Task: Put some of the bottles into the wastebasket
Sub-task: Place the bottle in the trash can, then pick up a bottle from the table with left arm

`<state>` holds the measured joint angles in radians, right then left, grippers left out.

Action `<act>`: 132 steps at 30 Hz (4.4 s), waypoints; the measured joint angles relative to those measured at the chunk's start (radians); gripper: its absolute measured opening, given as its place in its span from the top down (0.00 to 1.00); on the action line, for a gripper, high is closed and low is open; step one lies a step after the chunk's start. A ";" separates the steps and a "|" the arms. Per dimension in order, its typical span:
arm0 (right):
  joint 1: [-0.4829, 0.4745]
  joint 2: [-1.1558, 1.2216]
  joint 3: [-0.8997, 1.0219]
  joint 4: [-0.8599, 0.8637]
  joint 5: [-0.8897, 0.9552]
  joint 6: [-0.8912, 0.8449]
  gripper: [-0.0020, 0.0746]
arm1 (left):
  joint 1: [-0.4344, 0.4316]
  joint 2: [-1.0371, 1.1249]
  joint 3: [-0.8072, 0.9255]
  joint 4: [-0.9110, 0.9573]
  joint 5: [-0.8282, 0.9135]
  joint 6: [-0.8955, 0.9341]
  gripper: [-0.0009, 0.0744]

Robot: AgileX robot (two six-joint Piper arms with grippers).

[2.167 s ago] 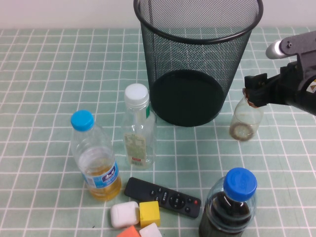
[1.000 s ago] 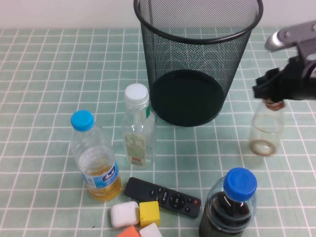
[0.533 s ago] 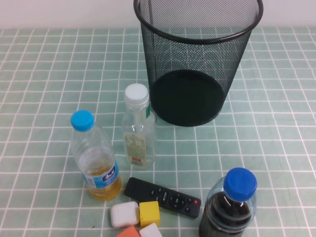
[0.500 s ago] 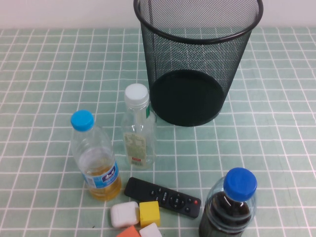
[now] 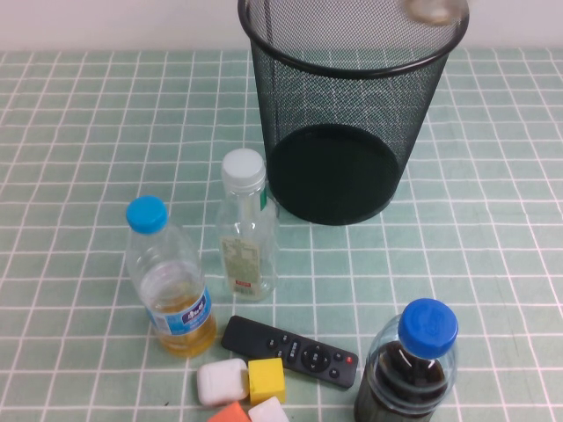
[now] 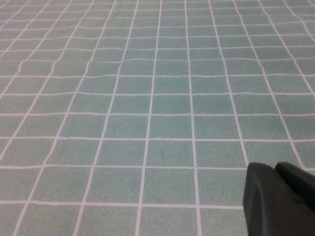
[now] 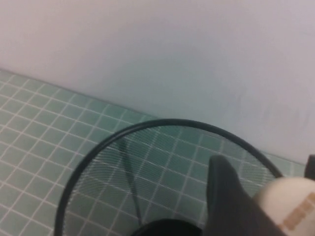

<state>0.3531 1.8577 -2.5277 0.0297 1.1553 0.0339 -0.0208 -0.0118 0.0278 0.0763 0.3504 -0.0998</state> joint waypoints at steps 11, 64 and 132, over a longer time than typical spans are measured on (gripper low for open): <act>0.146 0.216 0.000 -0.030 -0.222 -0.070 0.98 | 0.000 0.000 0.000 0.000 0.000 0.000 0.99; 0.123 0.000 0.067 -0.266 0.116 0.047 0.98 | 0.000 0.000 0.000 0.000 0.000 0.000 0.99; 0.123 -1.620 2.347 -0.511 -0.554 0.804 0.98 | 0.000 0.000 0.000 0.000 0.000 0.000 0.99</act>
<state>0.4761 0.2377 -0.1806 -0.4810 0.6018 0.8378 -0.0208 -0.0118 0.0278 0.0763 0.3504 -0.0998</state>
